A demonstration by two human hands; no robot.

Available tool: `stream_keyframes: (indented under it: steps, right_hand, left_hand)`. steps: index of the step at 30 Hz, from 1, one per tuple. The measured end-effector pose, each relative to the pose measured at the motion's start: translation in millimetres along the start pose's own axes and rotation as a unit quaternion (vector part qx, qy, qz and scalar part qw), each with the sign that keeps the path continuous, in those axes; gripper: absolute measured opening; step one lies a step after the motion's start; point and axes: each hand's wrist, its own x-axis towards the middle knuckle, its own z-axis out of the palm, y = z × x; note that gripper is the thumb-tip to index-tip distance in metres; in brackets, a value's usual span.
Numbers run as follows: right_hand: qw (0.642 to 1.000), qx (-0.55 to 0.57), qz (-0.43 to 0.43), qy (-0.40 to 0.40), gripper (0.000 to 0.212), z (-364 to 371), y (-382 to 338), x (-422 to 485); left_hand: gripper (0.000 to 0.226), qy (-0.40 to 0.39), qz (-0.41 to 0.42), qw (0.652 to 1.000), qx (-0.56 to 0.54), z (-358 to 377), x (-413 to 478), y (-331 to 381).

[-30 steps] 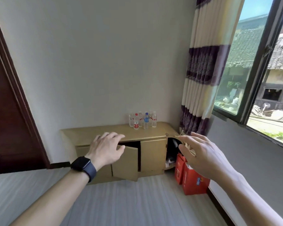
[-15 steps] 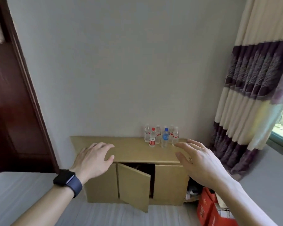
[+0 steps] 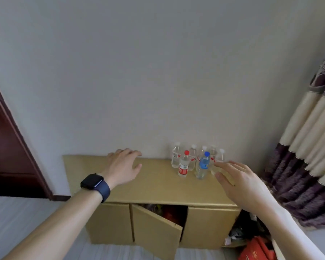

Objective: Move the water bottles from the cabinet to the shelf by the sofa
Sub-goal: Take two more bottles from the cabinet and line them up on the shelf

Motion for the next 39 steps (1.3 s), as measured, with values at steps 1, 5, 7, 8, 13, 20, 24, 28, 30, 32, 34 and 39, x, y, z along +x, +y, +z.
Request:
stream_keyframes:
  steps: [1, 5, 7, 8, 13, 20, 24, 28, 30, 32, 34, 39]
  right_hand:
    - [1.000, -0.001, 0.007, -0.003, 0.044, 6.2, 2.1, 17.4]
    - [0.999, -0.005, 0.026, -0.027, 0.043, 34.7, 16.9, 74.6]
    - [0.999, -0.003, 0.032, -0.036, 0.042, 52.9, 29.8, 101.0]
    - [0.998, -0.002, 0.038, -0.043, 0.042, 62.3, 36.7, 114.7]
    - [0.992, -0.006, 0.073, -0.100, 0.041, 118.7, 75.1, 189.3]
    - [0.973, -0.035, 0.085, -0.212, 0.044, 207.3, 145.2, 323.6]
    - [0.961, -0.089, 0.044, -0.258, 0.047, 247.8, 173.0, 402.0]
    - [0.951, -0.130, 0.016, -0.280, 0.052, 286.3, 186.0, 459.5]
    - [0.949, -0.144, -0.002, -0.282, 0.052, 304.4, 187.5, 477.3]
    - [0.939, -0.159, -0.019, -0.305, 0.052, 319.9, 187.5, 487.6]
    - [0.926, -0.177, -0.030, -0.332, 0.047, 334.6, 186.5, 491.1]
    - [0.928, -0.189, -0.027, -0.322, 0.034, 351.5, 190.6, 482.1]
  left_hand:
    - [0.048, -0.001, 0.004, 1.000, 0.008, 3.0, 22.6, -3.5]
    - [0.047, -0.019, 0.033, 0.999, 0.027, 25.1, 98.2, -6.3]
    - [0.047, -0.035, 0.040, 0.998, 0.017, 45.7, 130.8, -6.0]
    - [0.047, -0.046, 0.041, 0.998, 0.015, 57.2, 146.3, -5.7]
    - [0.050, -0.107, 0.043, 0.993, 0.014, 119.5, 218.0, -0.6]
    - [0.055, -0.181, 0.013, 0.983, 0.004, 191.3, 346.1, 18.4]
    - [0.051, -0.212, -0.003, 0.977, 0.015, 226.9, 416.6, 33.1]
    - [0.055, -0.252, -0.005, 0.967, 0.026, 266.8, 469.4, 52.3]
    - [0.056, -0.268, -0.006, 0.963, 0.033, 284.9, 489.5, 61.3]
    - [0.052, -0.276, -0.006, 0.960, 0.040, 300.0, 505.2, 68.1]
    - [0.043, -0.288, -0.003, 0.956, 0.061, 310.6, 515.5, 71.6]
    - [0.038, -0.282, -0.030, 0.957, 0.062, 327.0, 518.8, 69.7]
